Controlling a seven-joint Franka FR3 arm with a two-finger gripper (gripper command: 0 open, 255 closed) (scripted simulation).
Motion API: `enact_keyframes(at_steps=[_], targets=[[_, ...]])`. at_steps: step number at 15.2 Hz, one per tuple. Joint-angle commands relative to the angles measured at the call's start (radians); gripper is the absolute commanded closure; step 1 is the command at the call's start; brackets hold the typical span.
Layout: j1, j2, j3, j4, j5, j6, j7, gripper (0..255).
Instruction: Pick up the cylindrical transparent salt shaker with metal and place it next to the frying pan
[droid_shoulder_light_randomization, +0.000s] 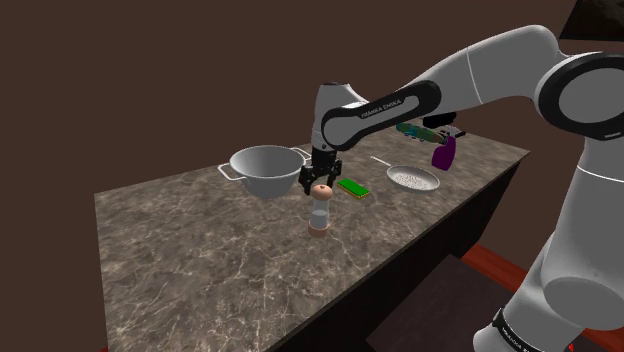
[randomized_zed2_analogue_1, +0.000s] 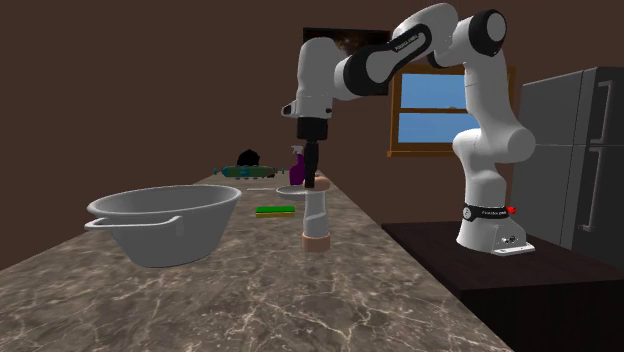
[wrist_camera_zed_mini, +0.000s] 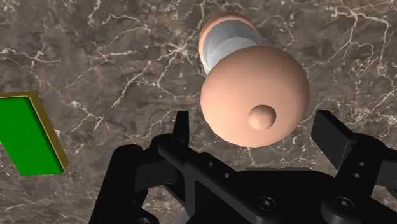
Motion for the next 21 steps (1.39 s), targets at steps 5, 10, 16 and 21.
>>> enact_keyframes(at_steps=[5,10,16,21], targets=[[0.000,0.000,0.000,0.000,0.000,0.001,0.000,255],[0.000,0.001,0.000,0.000,0.000,0.001,0.000,255],[0.000,-0.010,0.001,0.013,0.002,-0.024,-0.002,255],[-0.001,-0.034,0.001,0.053,0.008,-0.086,-0.006,255]])
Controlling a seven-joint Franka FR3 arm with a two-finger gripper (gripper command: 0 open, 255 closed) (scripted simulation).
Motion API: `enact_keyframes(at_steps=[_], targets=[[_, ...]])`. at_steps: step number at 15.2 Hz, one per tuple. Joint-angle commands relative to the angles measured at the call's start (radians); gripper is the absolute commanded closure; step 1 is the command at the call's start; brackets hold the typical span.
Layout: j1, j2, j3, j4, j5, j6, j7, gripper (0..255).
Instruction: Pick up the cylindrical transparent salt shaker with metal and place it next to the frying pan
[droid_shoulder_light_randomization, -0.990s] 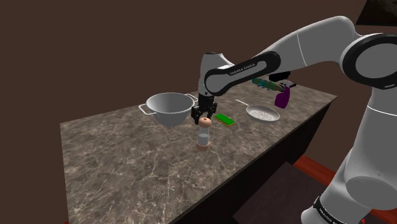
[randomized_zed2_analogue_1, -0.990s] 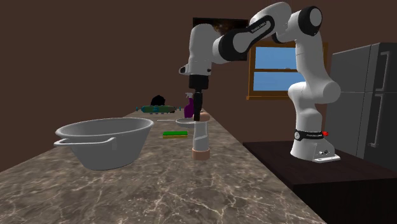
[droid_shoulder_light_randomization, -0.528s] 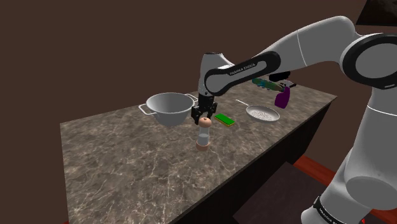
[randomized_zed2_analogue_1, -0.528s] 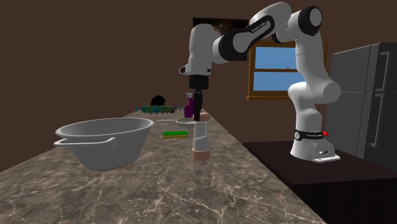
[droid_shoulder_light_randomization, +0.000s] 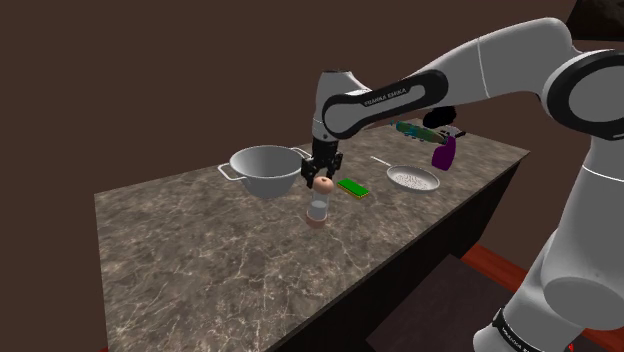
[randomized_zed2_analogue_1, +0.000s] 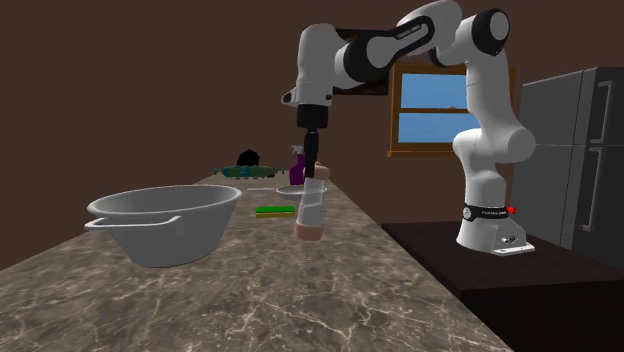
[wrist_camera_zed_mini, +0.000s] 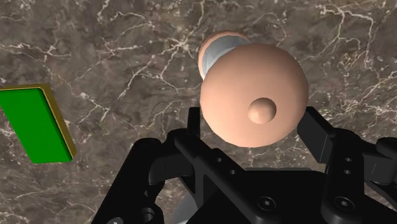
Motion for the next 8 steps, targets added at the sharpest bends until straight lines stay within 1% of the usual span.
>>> enact_keyframes(at_steps=[1,8], targets=[[0.000,-0.009,0.000,0.021,0.002,-0.030,-0.001,255],[-0.001,-0.032,0.001,0.087,0.007,-0.119,-0.006,255]])
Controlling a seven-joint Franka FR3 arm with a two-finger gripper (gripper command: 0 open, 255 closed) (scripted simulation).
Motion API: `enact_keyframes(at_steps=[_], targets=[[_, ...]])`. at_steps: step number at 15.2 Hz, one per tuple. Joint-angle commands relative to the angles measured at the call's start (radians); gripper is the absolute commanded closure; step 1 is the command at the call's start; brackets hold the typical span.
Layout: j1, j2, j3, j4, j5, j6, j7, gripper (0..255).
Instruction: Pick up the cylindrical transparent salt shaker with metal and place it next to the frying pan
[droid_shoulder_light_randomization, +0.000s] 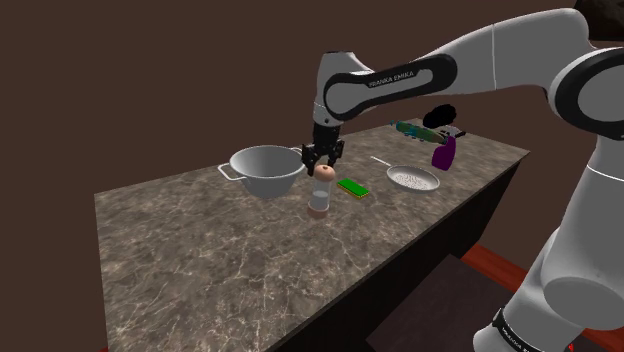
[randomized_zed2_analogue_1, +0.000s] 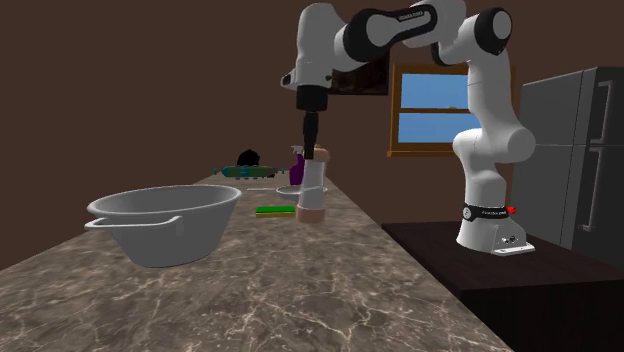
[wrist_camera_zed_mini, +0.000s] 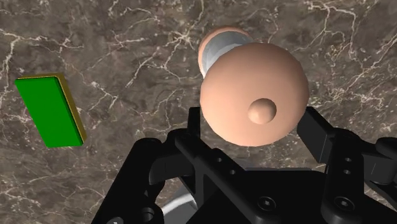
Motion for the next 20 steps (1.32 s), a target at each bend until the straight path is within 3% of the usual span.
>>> enact_keyframes(at_steps=[1,20], targets=[[0.001,-0.008,0.001,0.021,0.001,-0.029,0.001,255],[0.003,-0.013,0.003,0.270,0.004,-0.283,-0.003,255]])
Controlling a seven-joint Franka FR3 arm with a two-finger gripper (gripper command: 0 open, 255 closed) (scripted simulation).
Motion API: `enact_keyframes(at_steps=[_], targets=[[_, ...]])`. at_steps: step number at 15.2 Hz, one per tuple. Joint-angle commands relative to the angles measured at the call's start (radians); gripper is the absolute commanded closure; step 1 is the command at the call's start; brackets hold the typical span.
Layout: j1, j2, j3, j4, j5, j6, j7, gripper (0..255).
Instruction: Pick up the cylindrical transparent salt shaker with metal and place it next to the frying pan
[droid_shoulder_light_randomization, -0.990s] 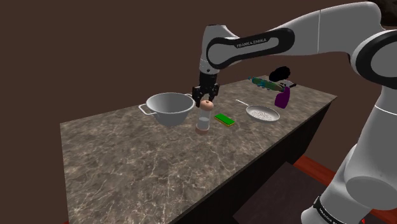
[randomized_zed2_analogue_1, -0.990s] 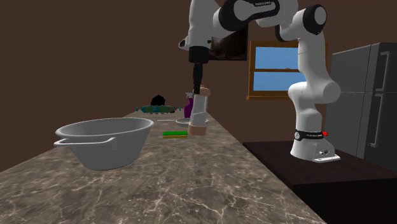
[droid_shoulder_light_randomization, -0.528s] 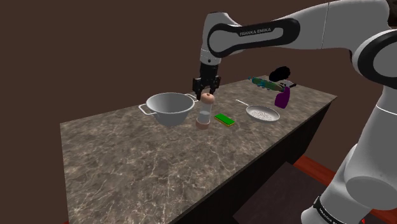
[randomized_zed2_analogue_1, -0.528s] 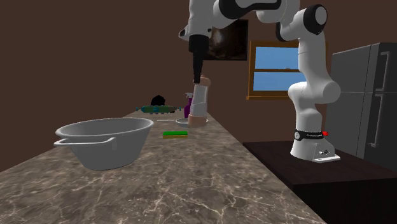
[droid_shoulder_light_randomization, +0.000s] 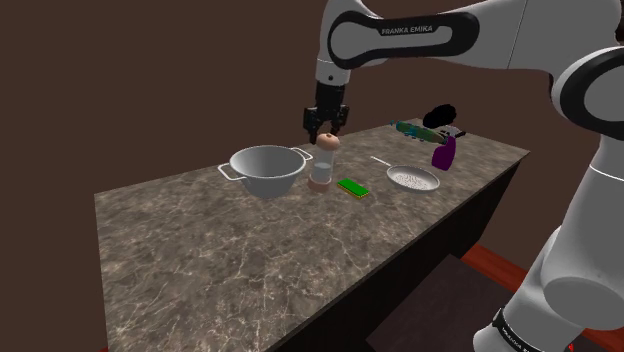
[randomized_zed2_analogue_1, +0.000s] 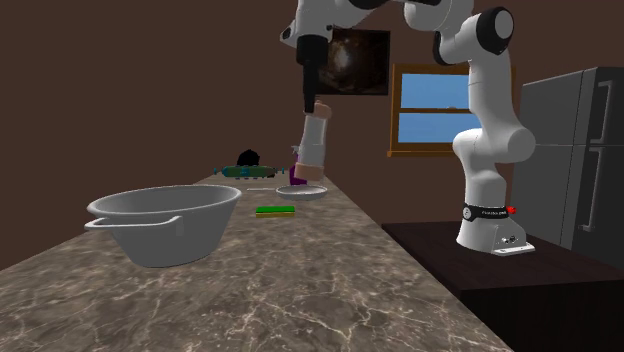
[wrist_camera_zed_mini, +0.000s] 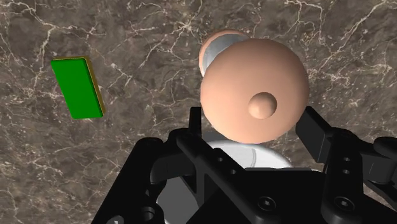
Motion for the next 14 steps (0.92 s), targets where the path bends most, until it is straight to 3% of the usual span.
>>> enact_keyframes(at_steps=[1,14], targets=[[0.000,0.004,0.000,0.033,0.000,-0.029,-0.001,255],[0.008,0.062,0.003,0.288,-0.010,-0.228,0.002,255]])
